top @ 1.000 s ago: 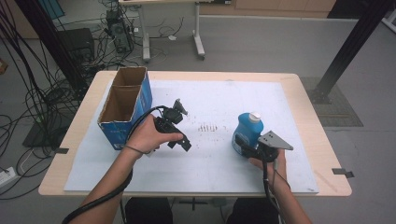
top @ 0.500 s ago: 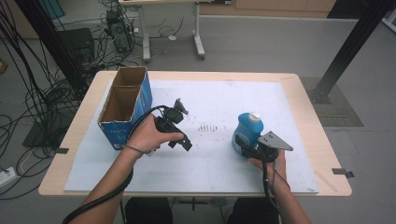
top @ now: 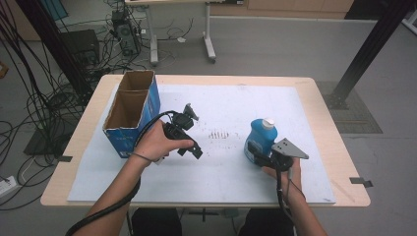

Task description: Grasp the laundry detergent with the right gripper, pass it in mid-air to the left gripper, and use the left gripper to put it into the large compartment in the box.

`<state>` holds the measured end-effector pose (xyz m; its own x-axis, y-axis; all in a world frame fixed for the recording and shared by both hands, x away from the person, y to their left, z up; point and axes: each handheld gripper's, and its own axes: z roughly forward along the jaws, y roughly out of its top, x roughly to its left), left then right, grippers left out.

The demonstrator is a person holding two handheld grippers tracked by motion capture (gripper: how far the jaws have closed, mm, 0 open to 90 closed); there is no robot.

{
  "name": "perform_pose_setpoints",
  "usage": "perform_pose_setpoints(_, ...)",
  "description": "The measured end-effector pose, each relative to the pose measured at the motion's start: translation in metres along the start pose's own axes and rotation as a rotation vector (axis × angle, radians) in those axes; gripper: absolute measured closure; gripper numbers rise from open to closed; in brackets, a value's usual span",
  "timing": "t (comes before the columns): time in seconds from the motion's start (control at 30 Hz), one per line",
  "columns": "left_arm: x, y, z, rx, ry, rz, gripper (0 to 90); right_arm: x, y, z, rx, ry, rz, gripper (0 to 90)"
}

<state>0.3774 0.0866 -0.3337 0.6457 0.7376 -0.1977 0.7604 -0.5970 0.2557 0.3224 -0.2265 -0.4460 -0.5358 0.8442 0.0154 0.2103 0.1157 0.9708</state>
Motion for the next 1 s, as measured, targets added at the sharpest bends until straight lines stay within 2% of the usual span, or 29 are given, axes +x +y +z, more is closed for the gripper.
perform_pose_setpoints(1.0,-0.0019,-0.0006,0.0017,0.003,-0.007,-0.004,9.0,0.0001,-0.0016,-0.0001,-0.013,-0.001,0.004,41.7)
